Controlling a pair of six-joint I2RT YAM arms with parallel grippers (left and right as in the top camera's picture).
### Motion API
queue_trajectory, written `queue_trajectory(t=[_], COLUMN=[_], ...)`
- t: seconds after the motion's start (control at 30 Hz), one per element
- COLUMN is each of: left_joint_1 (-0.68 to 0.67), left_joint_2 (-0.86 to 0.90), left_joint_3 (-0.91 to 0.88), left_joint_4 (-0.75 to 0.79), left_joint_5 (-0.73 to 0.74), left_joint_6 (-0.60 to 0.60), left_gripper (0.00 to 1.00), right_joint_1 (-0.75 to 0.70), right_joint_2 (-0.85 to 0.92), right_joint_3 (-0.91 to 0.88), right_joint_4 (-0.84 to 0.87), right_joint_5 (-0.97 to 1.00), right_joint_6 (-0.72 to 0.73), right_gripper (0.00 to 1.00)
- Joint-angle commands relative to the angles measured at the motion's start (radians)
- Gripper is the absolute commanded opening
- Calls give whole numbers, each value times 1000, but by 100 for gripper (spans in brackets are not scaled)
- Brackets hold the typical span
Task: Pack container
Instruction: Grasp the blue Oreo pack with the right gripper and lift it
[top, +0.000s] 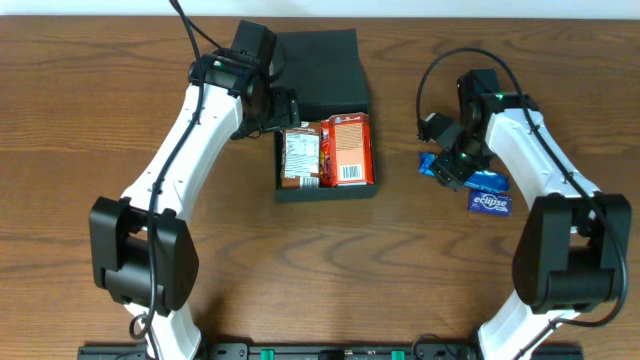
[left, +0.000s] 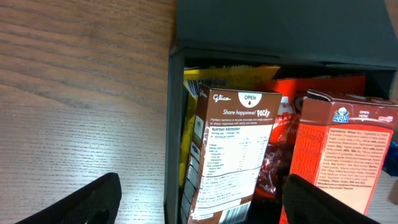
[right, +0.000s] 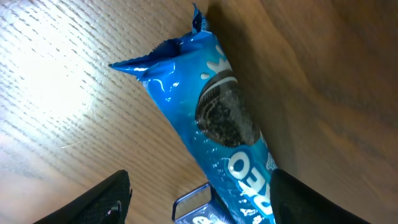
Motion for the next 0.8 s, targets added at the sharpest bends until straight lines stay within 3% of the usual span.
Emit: queue_trajectory(t=[0.0,0.37,0.77], left_joint_1=[4,4,4], left_joint_2=[-25,-25,-25], left_joint_3=[23,23,23], left_joint_4=[-16,-27,-22], left_joint_5=[-2,-1,-3], left_joint_6=[8,7,7], left_gripper=[84,84,84], right_joint_1=[-6,-6,-6], right_joint_2=[-19,-19,-19], right_joint_3=[-13,-62,-131], right_joint_4=[32,127,232], right_joint_5=[-11,16,16], right_joint_6=[-21,-130,-137], right_gripper=[73,74,70])
